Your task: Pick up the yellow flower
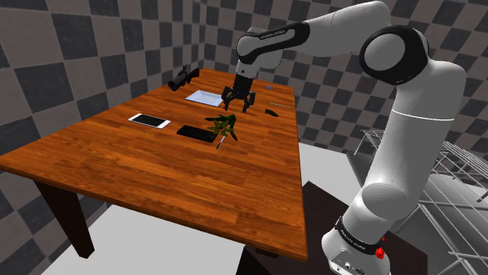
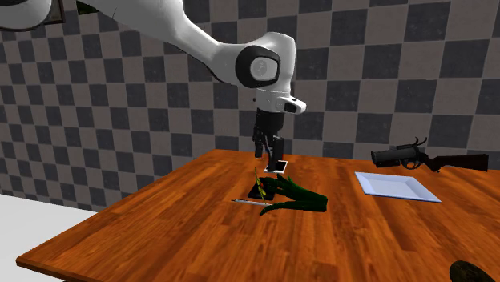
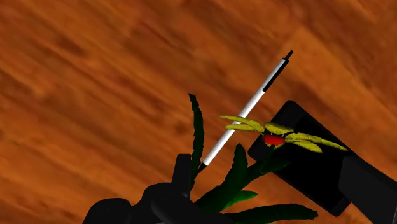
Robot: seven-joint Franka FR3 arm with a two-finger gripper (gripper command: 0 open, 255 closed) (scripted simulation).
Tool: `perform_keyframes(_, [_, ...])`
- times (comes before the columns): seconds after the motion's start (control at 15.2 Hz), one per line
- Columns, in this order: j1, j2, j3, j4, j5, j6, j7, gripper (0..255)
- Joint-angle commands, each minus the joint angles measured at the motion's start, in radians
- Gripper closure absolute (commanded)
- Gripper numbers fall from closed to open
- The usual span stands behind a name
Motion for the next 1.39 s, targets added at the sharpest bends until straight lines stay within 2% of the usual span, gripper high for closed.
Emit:
perform_keyframes(0.0, [-0.007,0.082,-0.004,0.073,0.018,-0.002,0.023,0])
perform_keyframes(0.13, [-0.012,0.131,-0.007,0.118,0.029,-0.004,0.036,0])
perform_keyframes(0.59, [-0.011,0.165,-0.004,0.064,0.039,0.082,0.018,0])
perform_keyframes(0.73, [-0.011,0.165,-0.004,0.064,0.039,0.082,0.018,0])
perform_keyframes(0.79, [-0.011,0.166,-0.004,0.065,0.039,0.082,0.018,255])
perform_keyframes(1.32, [-0.011,0.165,-0.004,0.064,0.039,0.083,0.018,255])
